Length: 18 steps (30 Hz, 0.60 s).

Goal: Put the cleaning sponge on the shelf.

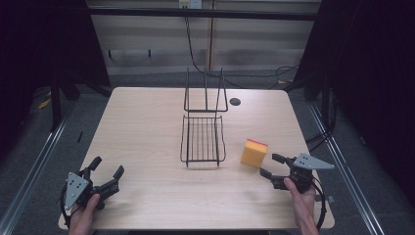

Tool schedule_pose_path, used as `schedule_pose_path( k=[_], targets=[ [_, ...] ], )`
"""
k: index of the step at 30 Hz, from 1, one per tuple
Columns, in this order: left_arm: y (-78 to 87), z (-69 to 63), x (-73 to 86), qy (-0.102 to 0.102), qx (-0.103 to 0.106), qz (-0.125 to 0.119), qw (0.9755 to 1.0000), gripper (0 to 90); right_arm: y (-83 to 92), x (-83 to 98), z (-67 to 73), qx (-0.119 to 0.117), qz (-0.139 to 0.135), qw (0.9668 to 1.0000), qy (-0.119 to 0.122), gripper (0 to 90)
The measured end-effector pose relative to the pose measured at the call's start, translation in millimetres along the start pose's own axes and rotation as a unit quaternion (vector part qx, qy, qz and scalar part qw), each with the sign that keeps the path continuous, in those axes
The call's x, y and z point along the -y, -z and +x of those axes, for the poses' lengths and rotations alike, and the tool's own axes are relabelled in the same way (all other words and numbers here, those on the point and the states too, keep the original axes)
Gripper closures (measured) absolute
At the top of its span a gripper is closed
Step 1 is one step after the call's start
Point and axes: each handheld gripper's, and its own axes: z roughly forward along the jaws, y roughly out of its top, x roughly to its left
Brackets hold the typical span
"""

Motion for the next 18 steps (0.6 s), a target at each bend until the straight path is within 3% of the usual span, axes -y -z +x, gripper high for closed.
schedule_pose_path(
  k=[4, 8, 18],
  targets=[
    [0.0, 0.0, 0.0, 0.0, 0.0, 0.0, 1.0, 15.6, -2.2, -3.9, -4.2, -0.014, 0.004, 0.9999, -0.001, 16.6],
    [0.0, 0.0, 0.0, 0.0, 0.0, 0.0, 1.0, 15.6, -4.1, -10.4, -11.2, -0.016, 0.005, 0.9999, 0.002, 23.4],
    [0.0, 0.0, 0.0, 0.0, 0.0, 0.0, 1.0, 15.6, -10.5, -19.4, -24.0, -0.026, 0.009, 0.9995, 0.013, 28.7]
  ],
)
